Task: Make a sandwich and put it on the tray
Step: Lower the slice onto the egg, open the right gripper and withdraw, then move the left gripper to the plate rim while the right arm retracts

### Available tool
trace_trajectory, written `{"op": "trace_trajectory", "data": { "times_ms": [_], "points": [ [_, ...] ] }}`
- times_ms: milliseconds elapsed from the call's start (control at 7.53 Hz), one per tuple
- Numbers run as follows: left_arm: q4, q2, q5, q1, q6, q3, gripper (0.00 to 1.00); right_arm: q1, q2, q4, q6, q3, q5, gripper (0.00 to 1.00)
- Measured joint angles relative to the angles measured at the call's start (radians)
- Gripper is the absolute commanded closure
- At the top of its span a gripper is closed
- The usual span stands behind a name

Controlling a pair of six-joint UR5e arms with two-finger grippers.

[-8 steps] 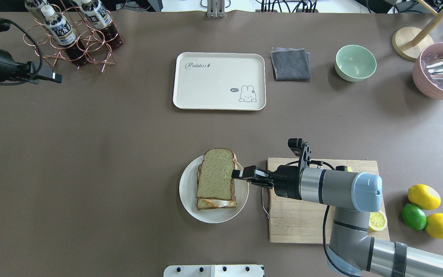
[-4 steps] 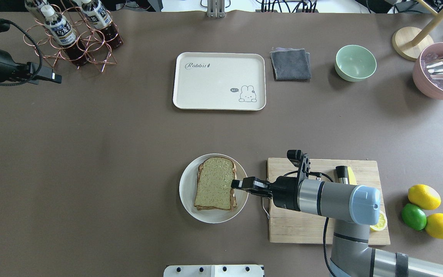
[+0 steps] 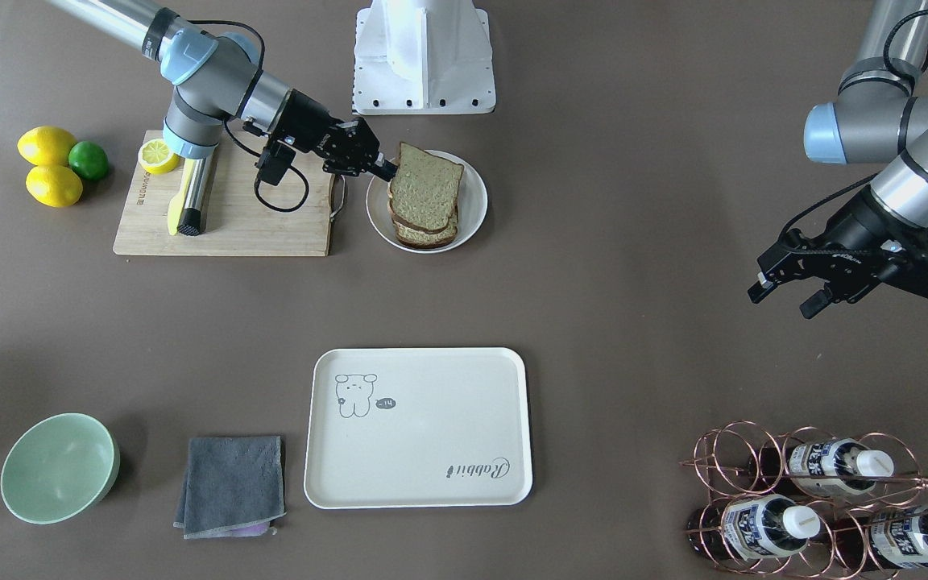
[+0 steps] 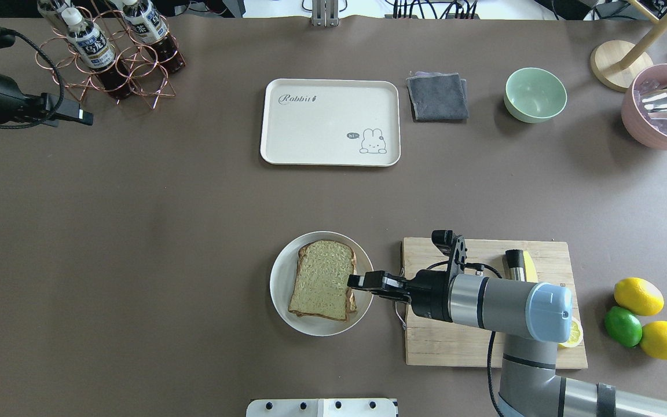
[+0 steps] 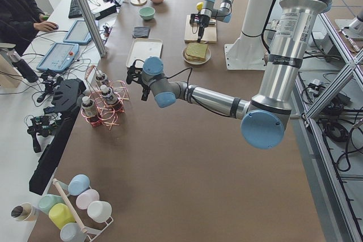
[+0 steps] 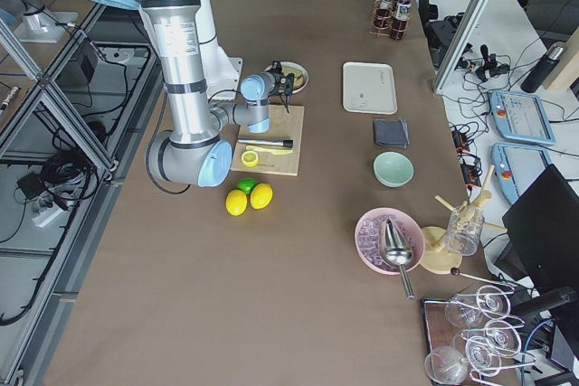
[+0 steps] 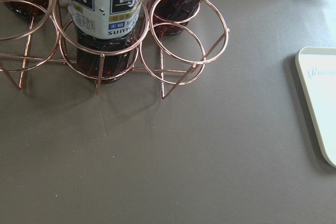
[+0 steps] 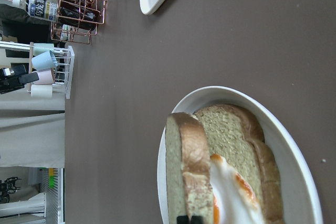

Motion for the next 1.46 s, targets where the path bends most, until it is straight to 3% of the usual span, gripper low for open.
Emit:
{"op": "trace_trajectory", "data": {
  "times_ms": [398, 664, 796, 1062, 1195, 1460],
  "points": [
    [0.0, 0.001, 0.0, 0.0, 0.0, -0.001, 0.06, 0.019, -0.001, -0.004, 0.001, 0.015, 0.015, 0.01],
    [0.0, 0.0, 0.0, 0.0, -0.002, -0.002, 0.02, 0.088, -0.016, -0.017, 0.004, 0.058, 0.104, 0.01],
    [-0.001, -0.002, -0.001, 0.0, -0.002, -0.005, 0.02, 0.133, -0.025, -0.052, 0.007, 0.093, 0.158, 0.01],
    [-0.003, -0.023, 0.005, 0.016, -0.044, -0.012, 0.02, 0.24, -0.042, -0.234, 0.009, 0.207, 0.291, 0.01],
    [-0.01, -0.051, 0.051, 0.063, -0.114, -0.016, 0.02, 0.319, -0.05, -0.318, 0.007, 0.242, 0.382, 0.01],
    [-0.033, -0.126, 0.236, 0.231, -0.295, -0.022, 0.02, 0.516, -0.082, -0.419, -0.033, 0.255, 0.583, 0.01]
  ]
}}
